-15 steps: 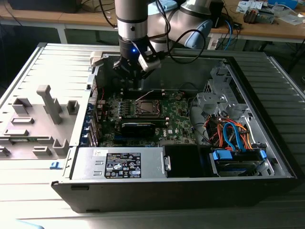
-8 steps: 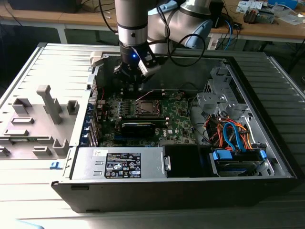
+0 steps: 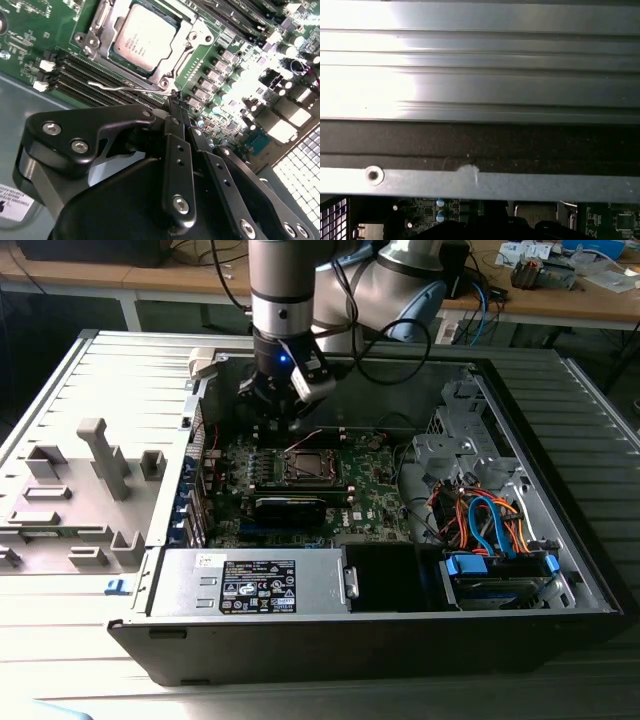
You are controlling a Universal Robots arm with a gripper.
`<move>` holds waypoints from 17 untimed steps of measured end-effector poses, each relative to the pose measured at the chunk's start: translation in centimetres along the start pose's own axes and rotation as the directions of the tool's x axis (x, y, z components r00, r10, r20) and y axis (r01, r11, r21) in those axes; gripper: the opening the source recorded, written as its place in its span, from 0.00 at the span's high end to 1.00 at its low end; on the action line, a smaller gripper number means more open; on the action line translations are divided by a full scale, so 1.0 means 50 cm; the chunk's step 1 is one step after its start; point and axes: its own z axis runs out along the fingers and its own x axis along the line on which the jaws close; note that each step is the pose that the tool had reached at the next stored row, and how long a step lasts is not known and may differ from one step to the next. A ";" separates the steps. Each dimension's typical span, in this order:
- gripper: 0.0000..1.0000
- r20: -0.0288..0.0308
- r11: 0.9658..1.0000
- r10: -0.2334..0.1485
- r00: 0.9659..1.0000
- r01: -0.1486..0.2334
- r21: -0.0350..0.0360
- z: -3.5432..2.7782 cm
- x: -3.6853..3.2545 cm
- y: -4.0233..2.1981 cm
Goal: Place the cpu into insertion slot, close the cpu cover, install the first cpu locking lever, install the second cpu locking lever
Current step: 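Install the first cpu locking lever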
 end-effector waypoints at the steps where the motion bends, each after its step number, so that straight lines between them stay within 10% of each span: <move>1: 0.89 -0.001 1.000 0.005 1.000 -0.005 0.000 0.000 -0.001 0.000; 17: 0.89 -0.001 1.000 -0.015 1.000 0.015 -0.001 0.027 -0.023 0.017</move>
